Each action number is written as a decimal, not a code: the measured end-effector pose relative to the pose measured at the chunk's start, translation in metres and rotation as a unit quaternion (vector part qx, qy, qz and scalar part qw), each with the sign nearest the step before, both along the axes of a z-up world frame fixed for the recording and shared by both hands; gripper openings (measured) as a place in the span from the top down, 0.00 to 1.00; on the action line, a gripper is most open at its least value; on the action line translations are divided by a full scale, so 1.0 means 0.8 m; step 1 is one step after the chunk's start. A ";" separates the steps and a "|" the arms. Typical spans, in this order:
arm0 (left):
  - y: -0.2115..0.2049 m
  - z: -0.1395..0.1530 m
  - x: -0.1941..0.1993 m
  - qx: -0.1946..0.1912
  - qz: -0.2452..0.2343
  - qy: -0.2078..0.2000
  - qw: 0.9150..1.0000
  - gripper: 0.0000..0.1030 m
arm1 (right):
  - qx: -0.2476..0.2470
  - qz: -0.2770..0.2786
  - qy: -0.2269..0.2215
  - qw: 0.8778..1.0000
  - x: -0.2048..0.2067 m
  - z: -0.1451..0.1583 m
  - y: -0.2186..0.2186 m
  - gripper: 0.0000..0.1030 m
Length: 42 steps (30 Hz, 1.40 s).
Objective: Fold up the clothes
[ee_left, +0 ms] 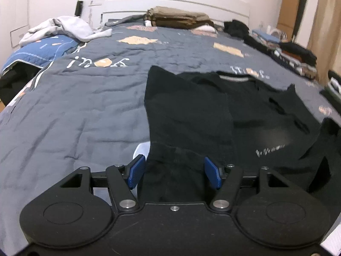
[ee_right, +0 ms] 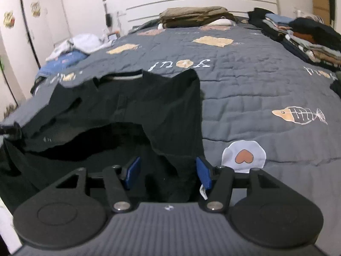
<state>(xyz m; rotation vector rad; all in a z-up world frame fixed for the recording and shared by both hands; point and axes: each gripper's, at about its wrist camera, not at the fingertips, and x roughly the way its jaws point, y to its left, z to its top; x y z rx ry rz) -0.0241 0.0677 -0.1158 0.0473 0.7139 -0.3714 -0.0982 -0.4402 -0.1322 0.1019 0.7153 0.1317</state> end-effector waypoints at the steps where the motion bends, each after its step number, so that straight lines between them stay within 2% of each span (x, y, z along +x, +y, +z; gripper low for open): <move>1: 0.000 -0.001 0.000 0.004 0.001 -0.002 1.000 0.60 | 0.002 -0.007 0.000 1.000 0.001 -0.001 -0.001 0.49; 2: 0.002 -0.001 0.001 0.000 0.002 0.000 1.000 0.82 | 0.013 -0.019 -0.001 1.000 0.003 -0.001 -0.004 0.59; 3: 0.007 0.001 0.002 -0.016 0.008 0.002 1.000 0.83 | 0.027 -0.032 -0.003 0.999 0.004 0.000 -0.009 0.83; 4: 0.013 0.004 0.002 -0.030 0.013 0.003 0.999 0.83 | 0.052 -0.049 -0.006 0.997 0.005 0.002 -0.018 0.93; 5: 0.015 0.010 -0.001 -0.036 0.015 -0.011 0.999 0.85 | 0.085 -0.068 -0.015 0.994 0.006 0.006 -0.029 0.96; 7: 0.019 0.021 -0.007 -0.046 0.024 -0.036 0.998 0.89 | 0.135 -0.093 -0.037 0.986 0.005 0.015 -0.045 0.96; 10: 0.026 0.036 -0.010 -0.055 0.053 -0.074 0.994 0.91 | 0.177 -0.112 -0.067 0.976 0.010 0.032 -0.061 0.96; 12: 0.030 0.044 -0.007 -0.067 0.064 -0.085 0.992 0.91 | 0.193 -0.111 -0.079 0.972 0.019 0.040 -0.065 0.96; 16: 0.027 0.055 0.011 -0.059 0.071 -0.106 0.990 0.91 | 0.218 -0.118 -0.082 0.965 0.048 0.047 -0.071 0.96; 20: 0.026 0.063 0.053 -0.044 0.074 -0.114 0.990 0.91 | 0.218 -0.116 -0.069 0.966 0.095 0.056 -0.077 0.96; 25: 0.017 0.063 0.123 -0.035 0.066 -0.094 0.993 0.91 | 0.205 -0.124 -0.037 0.970 0.171 0.055 -0.082 0.96; 28: 0.006 0.059 0.161 -0.018 0.053 -0.088 0.995 0.91 | 0.199 -0.129 -0.017 0.971 0.214 0.048 -0.085 0.96; 30: -0.005 0.063 0.186 -0.001 0.046 -0.099 0.994 0.91 | 0.195 -0.138 -0.020 0.971 0.234 0.048 -0.088 0.96; 32: -0.012 0.071 0.207 -0.001 0.044 -0.113 0.993 0.92 | 0.195 -0.145 -0.030 0.970 0.250 0.053 -0.093 0.96; 35: -0.025 0.071 0.240 0.012 0.042 -0.114 0.993 0.92 | 0.188 -0.145 -0.026 0.971 0.280 0.050 -0.102 0.96; 38: -0.037 0.047 0.272 0.022 0.057 -0.091 0.994 0.91 | 0.153 -0.155 -0.012 0.976 0.308 0.027 -0.102 0.96; 39: -0.040 0.037 0.281 0.023 0.062 -0.080 0.995 0.91 | 0.144 -0.160 -0.007 0.976 0.316 0.018 -0.102 0.93; 41: -0.043 0.022 0.286 0.036 0.078 -0.064 0.994 0.87 | 0.146 -0.168 0.008 0.975 0.323 0.001 -0.105 0.92; 42: -0.040 0.021 0.282 0.032 0.084 -0.062 0.994 0.83 | 0.145 -0.171 0.023 0.974 0.325 -0.005 -0.108 0.89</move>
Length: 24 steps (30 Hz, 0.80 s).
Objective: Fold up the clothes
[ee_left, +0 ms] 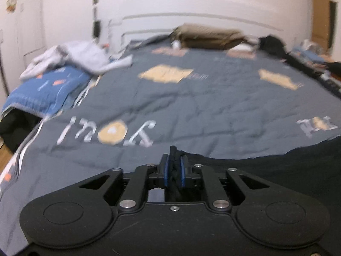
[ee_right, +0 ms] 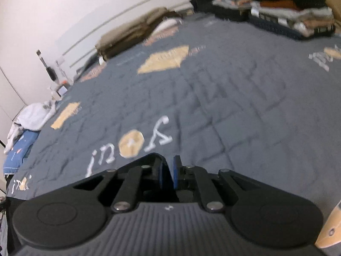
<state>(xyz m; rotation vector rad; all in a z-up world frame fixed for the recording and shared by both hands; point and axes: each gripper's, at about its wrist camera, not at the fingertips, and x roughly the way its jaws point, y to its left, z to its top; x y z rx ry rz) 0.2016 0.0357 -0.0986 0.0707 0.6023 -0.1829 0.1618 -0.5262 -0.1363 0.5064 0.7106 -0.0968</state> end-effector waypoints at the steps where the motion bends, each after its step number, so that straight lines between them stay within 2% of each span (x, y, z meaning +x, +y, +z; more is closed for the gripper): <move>1: 0.003 -0.001 -0.004 -0.004 0.005 0.002 1.000 0.82 | 0.001 0.001 0.009 1.000 0.000 -0.003 -0.003 0.87; 2: 0.006 -0.002 -0.008 -0.009 0.010 0.004 1.000 0.72 | 0.002 0.003 0.006 1.000 -0.004 0.000 -0.006 0.84; 3: 0.009 -0.002 -0.013 -0.013 0.015 0.005 1.000 0.61 | 0.002 0.006 0.004 1.000 -0.008 0.002 -0.010 0.74; 5: 0.022 0.011 -0.036 -0.028 0.021 -0.011 0.999 0.56 | 0.011 0.005 -0.006 1.000 -0.022 0.014 -0.020 0.58; 7: 0.028 0.024 -0.057 -0.037 0.014 -0.026 0.999 0.53 | 0.015 0.015 -0.024 0.999 -0.040 0.030 -0.024 0.56; 9: 0.027 0.037 -0.077 -0.042 -0.002 -0.042 0.998 0.43 | -0.006 0.034 -0.033 0.999 -0.050 0.046 -0.018 0.55; 12: 0.014 0.046 -0.091 -0.025 -0.032 -0.047 0.998 0.42 | -0.048 0.063 -0.033 0.996 -0.059 0.068 -0.002 0.53; 14: 0.003 0.048 -0.096 -0.007 -0.052 -0.046 0.998 0.42 | -0.061 0.059 -0.020 0.996 -0.056 0.074 -0.002 0.52; 19: -0.019 0.036 -0.085 -0.003 -0.077 -0.025 0.997 0.42 | -0.084 0.052 -0.016 0.995 -0.040 0.084 -0.006 0.52; 21: -0.030 0.030 -0.077 0.005 -0.097 -0.020 0.995 0.42 | -0.078 0.093 -0.029 0.992 -0.036 0.085 0.006 0.52; 24: -0.049 0.024 -0.056 0.014 -0.132 -0.007 0.991 0.42 | -0.087 0.184 -0.031 0.979 -0.027 0.074 0.044 0.51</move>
